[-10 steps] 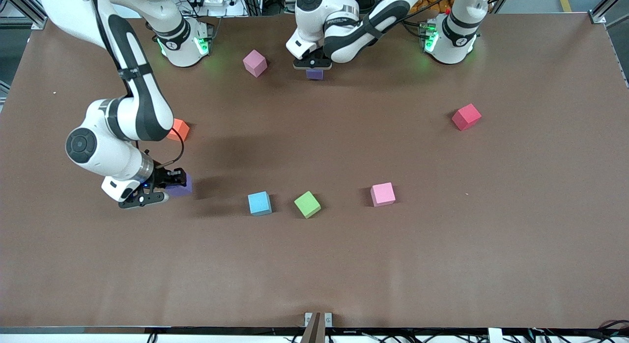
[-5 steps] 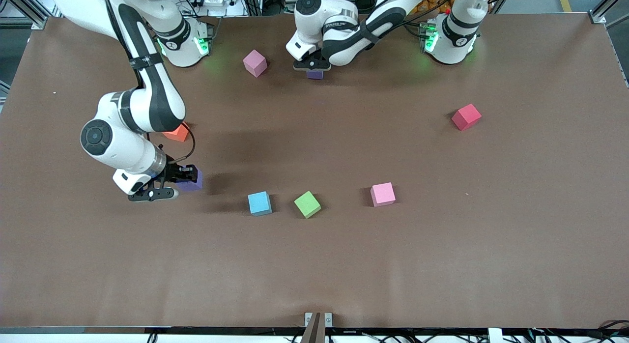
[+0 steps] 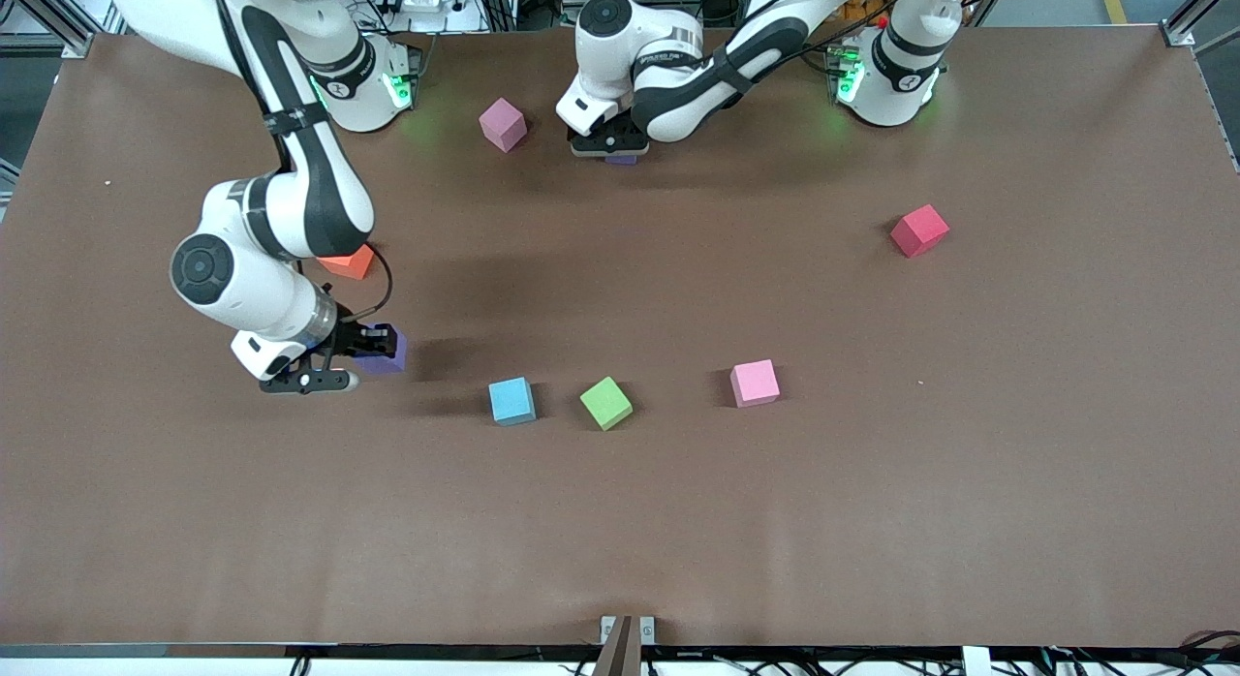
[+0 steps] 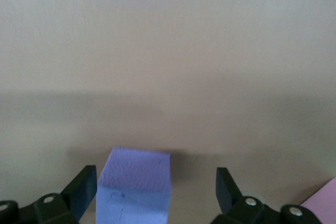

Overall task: Arrange blocks into number 1
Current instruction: 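Carry the purple cube with the right gripper while the left gripper reaches pink, then place the purple cube below the first while the left gripper grasps pink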

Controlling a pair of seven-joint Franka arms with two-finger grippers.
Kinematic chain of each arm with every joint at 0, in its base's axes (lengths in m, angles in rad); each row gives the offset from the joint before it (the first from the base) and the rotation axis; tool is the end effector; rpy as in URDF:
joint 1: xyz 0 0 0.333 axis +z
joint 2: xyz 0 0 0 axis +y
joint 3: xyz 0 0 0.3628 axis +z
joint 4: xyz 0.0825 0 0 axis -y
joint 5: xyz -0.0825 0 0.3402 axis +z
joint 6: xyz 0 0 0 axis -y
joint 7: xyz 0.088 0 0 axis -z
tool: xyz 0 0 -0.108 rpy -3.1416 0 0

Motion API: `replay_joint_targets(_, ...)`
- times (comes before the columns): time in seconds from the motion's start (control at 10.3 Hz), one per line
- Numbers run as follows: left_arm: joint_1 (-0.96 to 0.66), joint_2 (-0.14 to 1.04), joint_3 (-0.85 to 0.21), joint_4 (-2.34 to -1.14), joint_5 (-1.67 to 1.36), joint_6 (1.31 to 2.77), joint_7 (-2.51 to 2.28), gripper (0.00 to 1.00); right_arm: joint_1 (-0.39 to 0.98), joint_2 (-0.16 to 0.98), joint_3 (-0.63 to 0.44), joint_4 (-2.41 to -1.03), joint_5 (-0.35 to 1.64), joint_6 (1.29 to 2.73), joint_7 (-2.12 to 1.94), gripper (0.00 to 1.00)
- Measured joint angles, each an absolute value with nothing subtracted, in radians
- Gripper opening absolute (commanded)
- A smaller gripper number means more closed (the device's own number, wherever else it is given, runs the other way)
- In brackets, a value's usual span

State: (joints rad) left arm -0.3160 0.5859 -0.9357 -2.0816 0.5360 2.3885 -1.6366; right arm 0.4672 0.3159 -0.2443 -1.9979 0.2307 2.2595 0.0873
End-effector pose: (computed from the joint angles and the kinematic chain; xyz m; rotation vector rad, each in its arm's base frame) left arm 0.2235 -0.5246 0.3157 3.0924 0.1046 -0.1471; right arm 0.5616 0.1439 0.3753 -3.0485 0.0076 0.0839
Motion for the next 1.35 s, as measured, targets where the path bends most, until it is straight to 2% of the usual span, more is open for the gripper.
replay_joint_targets(0.39, -0.208, 0.386, -0.949, -2.072, 0.498, 2.260, -1.611, 1.00, 0.592, 0.312, -0.246, -2.019, 0.231, 2.272, 0.267, 0.49)
replay_joint_targets(0.68, 0.032, 0.273, -0.951, -2.086, 0.382, 2.227, -1.267, 1.00, 0.642, 0.277, -0.238, -2.103, 0.233, 2.350, 0.311, 0.49)
replay_joint_targets(0.97, 0.250, 0.265, -0.910, -2.081, 0.366, 2.230, -1.019, 1.00, 0.723, 0.217, -0.088, -2.176, 0.232, 2.391, 0.537, 0.49)
replay_joint_targets(1.16, 0.259, 0.299, -0.802, -2.041, 0.366, 2.233, -0.934, 1.00, 0.797, 0.196, 0.004, -2.185, 0.232, 2.395, 0.672, 0.49)
replay_joint_targets(1.35, 0.246, 0.380, -0.723, -1.968, 0.366, 2.234, -0.879, 1.00, 0.849, 0.194, 0.039, -2.194, 0.231, 2.398, 0.727, 0.49)
